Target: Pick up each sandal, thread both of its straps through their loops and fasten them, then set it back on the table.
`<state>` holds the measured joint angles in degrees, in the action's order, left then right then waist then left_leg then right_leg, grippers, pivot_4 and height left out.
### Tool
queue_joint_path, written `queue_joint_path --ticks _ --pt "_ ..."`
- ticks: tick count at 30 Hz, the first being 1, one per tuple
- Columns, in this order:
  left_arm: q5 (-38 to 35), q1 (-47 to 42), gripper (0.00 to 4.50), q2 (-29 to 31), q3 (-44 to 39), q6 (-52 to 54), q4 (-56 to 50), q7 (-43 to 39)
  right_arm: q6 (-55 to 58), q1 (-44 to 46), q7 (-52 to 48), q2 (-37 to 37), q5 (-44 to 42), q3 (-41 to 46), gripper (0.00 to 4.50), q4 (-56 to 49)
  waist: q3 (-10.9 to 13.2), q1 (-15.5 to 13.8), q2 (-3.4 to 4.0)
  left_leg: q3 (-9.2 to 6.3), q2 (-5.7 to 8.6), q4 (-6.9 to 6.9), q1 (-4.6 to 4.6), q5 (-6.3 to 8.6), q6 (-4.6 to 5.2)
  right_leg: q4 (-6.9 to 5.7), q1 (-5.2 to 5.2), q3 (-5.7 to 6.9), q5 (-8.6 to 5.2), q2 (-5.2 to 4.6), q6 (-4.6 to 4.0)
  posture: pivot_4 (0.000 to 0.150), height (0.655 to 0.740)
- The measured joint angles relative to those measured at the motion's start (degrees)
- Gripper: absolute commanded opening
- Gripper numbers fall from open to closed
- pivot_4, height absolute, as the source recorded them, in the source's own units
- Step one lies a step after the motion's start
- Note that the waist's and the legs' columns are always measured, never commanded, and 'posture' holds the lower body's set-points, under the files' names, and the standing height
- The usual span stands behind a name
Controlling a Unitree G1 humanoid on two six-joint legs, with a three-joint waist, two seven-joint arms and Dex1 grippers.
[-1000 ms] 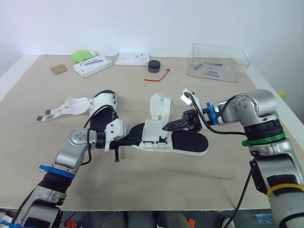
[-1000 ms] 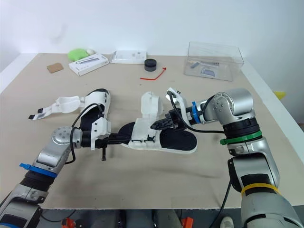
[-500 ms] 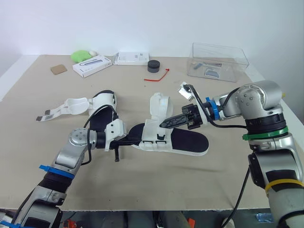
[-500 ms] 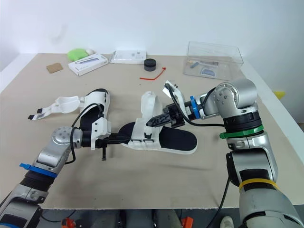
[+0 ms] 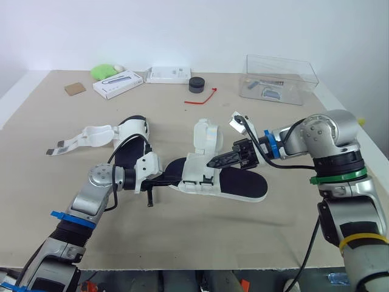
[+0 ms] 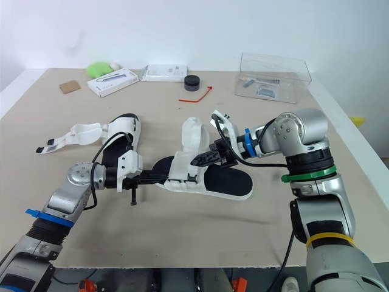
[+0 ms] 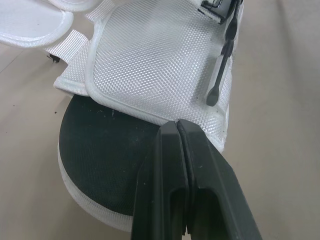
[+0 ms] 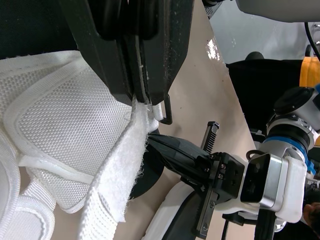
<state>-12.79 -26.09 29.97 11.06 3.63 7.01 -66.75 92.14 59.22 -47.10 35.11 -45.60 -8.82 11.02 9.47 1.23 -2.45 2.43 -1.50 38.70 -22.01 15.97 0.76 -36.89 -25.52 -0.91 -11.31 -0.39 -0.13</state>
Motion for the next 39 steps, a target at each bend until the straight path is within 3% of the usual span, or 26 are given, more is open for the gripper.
queue_joint_path --ticks 13,39 --pt "0.4 0.0 0.00 0.0 0.1 0.0 0.0 0.0 0.1 0.0 0.4 0.6 -3.9 -0.1 0.08 -0.1 0.0 0.0 0.00 0.00 0.00 0.00 0.00 0.00 0.00 0.00 0.00 0.00 0.00 0.00 0.00 0.150 0.7400" --pt "1.6 -0.3 0.00 -0.2 0.4 -1.2 0.4 0.1 0.0 -0.3 12.6 0.6 -12.5 0.0 0.08 0.6 0.0 0.0 0.01 -0.01 -0.01 0.00 -0.01 0.00 0.00 0.02 0.00 0.00 0.00 0.00 0.00 0.150 0.7400"
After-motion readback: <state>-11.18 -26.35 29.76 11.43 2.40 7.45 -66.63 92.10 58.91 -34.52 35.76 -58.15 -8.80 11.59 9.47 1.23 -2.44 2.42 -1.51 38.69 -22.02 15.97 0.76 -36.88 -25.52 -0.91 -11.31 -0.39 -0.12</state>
